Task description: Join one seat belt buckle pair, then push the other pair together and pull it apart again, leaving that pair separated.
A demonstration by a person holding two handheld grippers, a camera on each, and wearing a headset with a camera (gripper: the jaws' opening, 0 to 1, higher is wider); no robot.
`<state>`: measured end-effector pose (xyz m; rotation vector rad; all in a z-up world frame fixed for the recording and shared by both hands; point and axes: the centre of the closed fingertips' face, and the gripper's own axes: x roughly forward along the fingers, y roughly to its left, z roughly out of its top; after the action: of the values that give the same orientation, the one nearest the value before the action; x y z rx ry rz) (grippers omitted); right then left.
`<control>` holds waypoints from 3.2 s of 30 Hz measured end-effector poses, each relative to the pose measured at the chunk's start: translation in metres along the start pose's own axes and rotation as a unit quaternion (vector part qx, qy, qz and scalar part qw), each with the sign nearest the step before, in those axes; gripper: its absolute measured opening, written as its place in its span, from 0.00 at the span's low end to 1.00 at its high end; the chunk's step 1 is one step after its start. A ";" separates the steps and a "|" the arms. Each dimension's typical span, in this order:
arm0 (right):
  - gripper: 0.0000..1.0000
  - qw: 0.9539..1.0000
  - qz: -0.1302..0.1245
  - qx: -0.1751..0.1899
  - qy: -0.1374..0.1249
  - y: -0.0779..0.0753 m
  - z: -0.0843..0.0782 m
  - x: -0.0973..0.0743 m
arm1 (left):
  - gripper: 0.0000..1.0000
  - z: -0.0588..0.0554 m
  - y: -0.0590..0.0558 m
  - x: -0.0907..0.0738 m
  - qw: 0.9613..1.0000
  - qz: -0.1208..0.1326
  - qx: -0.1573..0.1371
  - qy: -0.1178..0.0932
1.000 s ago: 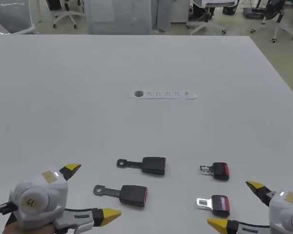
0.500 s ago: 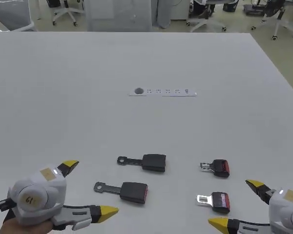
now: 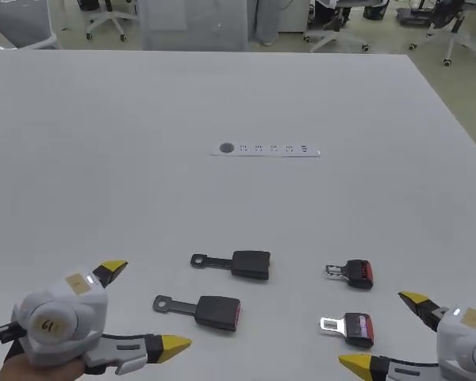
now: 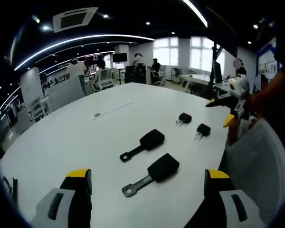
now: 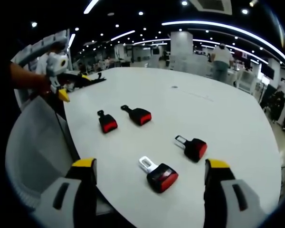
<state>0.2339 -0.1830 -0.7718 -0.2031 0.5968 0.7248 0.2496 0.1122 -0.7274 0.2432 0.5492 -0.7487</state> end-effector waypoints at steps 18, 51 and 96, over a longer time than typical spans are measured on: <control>0.95 1.000 0.002 -0.008 -0.004 -0.001 0.002 0.000 | 1.00 0.000 0.004 -0.001 1.000 0.002 0.002 -0.003; 0.91 0.999 0.035 -0.022 0.012 0.003 -0.005 -0.001 | 1.00 -0.001 0.004 0.005 1.000 -0.005 0.019 0.008; 0.81 0.987 0.108 -0.068 0.094 -0.004 -0.030 0.024 | 0.98 -0.008 -0.003 0.054 0.996 -0.070 0.044 0.042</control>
<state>0.2378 -0.1837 -0.8104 -0.3387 0.7579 0.9643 0.2770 0.0819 -0.7639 0.3209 0.6185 -0.9026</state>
